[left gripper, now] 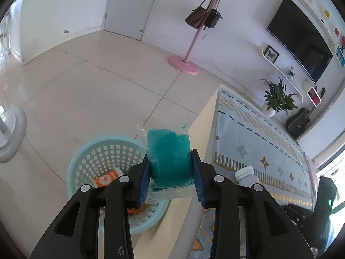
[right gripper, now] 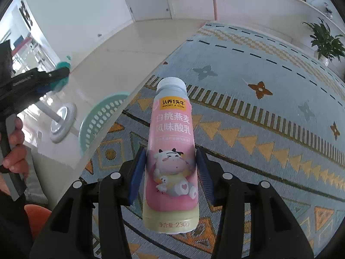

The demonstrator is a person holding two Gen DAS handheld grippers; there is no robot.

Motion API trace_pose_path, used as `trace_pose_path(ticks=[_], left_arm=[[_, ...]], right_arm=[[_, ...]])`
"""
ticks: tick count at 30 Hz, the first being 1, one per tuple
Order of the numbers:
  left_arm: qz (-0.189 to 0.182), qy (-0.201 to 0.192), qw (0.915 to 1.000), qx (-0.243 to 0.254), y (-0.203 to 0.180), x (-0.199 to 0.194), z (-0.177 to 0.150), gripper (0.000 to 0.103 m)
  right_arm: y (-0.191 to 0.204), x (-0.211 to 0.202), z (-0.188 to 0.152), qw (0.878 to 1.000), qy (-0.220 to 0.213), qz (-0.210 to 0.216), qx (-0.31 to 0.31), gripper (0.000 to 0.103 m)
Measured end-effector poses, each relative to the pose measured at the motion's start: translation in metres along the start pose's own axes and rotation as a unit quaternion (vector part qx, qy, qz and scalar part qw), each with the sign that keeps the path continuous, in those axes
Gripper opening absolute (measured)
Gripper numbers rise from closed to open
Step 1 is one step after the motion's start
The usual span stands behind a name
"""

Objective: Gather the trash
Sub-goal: 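Carry the packet and bottle over the wastebasket and open both grippers to drop them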

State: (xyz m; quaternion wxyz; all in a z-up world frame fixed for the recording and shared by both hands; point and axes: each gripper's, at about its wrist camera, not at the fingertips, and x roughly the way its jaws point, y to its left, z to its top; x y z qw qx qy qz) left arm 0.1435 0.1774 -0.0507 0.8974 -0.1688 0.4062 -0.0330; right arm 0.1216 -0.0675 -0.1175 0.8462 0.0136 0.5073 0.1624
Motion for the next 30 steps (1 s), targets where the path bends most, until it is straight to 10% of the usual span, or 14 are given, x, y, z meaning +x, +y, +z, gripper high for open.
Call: trace_pose_path(ticks=[7,18,21,30], left_arm=[[0.001,-0.001,1.0000,-0.007,0.012,-0.007,0.003,0.034],[0.041,0.004,0.9961,-0.077,0.076,-0.012,0.015,0.036],[0.067,0.027,0.9934,-0.089,0.089,-0.001,0.015,0.069],[0.070,0.001,0.9953,-0.068,0.078,-0.015,0.016,0.072]], right_arm=[[0.000,0.036,0.029,0.997,0.070,0.020,0.013,0.045],[0.108,0.010,0.093,0.992,-0.015,0.127,-0.015,0.045],[0.124,0.034,0.102,0.991,-0.001,0.137,-0.004,0.046],[0.110,0.059,0.096,0.990,0.000,0.137,0.013,0.052]])
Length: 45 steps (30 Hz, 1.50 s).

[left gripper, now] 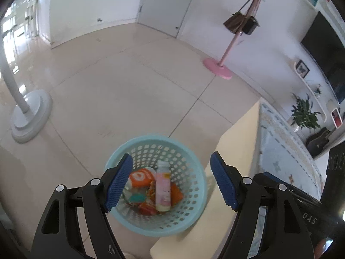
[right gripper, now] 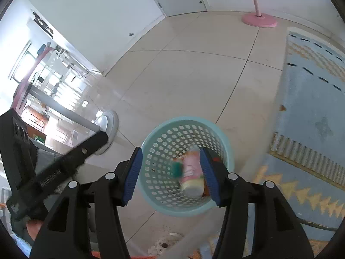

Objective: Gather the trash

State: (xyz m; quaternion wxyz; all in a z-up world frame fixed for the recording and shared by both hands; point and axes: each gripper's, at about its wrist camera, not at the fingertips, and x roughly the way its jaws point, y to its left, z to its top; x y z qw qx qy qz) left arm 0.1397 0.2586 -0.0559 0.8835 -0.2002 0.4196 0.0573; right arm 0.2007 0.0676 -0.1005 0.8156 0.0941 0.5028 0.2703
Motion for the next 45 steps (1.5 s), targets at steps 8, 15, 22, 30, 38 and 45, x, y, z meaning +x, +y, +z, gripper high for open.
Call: trace_pose_path(ticks=[8,15,22,30,38,45], left_arm=[[-0.046,-0.062,0.9941,0.076,-0.077,-0.034,-0.030,0.072],[0.012,-0.152,0.9779,0.142,-0.126,-0.091,-0.090,0.081],[0.023,-0.193,0.9754,0.104,-0.133,-0.086,-0.129,0.085],[0.068,-0.214,0.9650,0.136,-0.152,-0.072,-0.137,0.085],[0.091,-0.207,0.9637,0.142,-0.150,-0.065,-0.141,0.086],[0.098,-0.190,0.9681,0.131,-0.141,-0.058,-0.140,0.086]], right_arm=[[-0.022,-0.086,-0.025,0.994,-0.097,-0.043,-0.021,0.052],[-0.029,-0.176,-0.070,0.968,-0.212,-0.122,-0.061,0.065],[-0.043,-0.180,-0.121,0.935,-0.269,-0.208,-0.099,0.072],[-0.056,-0.156,-0.149,0.935,-0.285,-0.192,-0.086,0.072],[-0.065,-0.148,-0.160,0.929,-0.295,-0.206,-0.080,0.074],[-0.072,-0.137,-0.158,0.936,-0.274,-0.208,-0.070,0.074]])
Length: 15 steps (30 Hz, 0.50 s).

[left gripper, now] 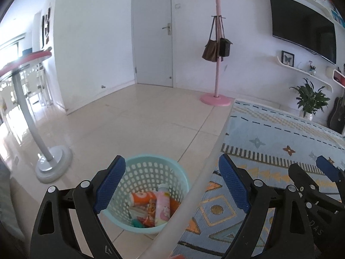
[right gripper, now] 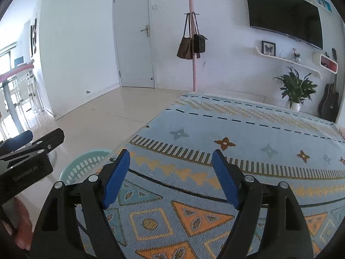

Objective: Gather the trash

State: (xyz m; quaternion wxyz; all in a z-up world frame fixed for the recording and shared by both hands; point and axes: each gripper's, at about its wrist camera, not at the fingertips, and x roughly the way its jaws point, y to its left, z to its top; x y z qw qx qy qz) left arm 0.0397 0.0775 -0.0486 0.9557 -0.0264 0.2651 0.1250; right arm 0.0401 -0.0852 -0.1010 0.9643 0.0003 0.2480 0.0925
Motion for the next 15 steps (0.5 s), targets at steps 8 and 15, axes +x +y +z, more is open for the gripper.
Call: trace_pose_path(ticks=[8,15], left_arm=[[-0.002,0.004,1.0000,-0.005,0.0023,0.0011,-0.0005,0.086],[-0.007,0.001,1.0000,-0.004,0.0017,-0.0024,-0.0005,0.087]], right_arm=[[0.0004,0.0029,0.0006,1.000,0.007,0.002,0.002,0.074],[0.0031,0.0042,0.0005,1.000,0.010,-0.002,-0.003,0.074]])
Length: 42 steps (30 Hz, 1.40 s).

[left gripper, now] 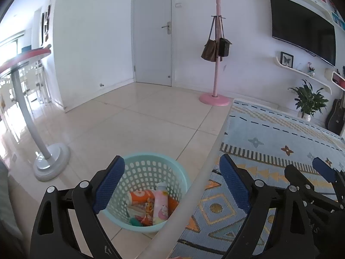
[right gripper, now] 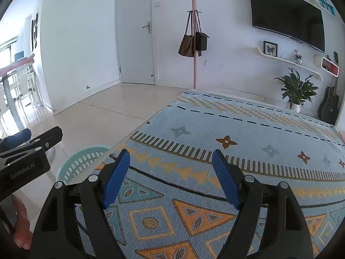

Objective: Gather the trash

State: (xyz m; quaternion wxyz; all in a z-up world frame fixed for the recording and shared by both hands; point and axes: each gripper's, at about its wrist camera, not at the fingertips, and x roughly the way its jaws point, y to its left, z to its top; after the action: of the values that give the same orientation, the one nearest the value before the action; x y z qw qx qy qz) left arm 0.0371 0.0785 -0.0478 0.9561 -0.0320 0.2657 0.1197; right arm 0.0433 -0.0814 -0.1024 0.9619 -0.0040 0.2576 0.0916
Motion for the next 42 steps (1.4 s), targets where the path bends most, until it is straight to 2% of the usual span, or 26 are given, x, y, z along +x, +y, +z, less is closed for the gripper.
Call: trace_pose_path(ticks=[34,42], left_arm=[[0.016,-0.004,0.9999,-0.005,-0.0001,0.0008,-0.0002,0.087],[0.015,0.006,0.9998,-0.012,0.0018,0.0024,-0.0001,0.087]], right_arm=[[-0.0015,0.0040,0.0000,1.000,0.002,-0.006,0.002,0.078],[-0.0003,0.0048,-0.0005,1.000,0.003,-0.006,0.002,0.079]])
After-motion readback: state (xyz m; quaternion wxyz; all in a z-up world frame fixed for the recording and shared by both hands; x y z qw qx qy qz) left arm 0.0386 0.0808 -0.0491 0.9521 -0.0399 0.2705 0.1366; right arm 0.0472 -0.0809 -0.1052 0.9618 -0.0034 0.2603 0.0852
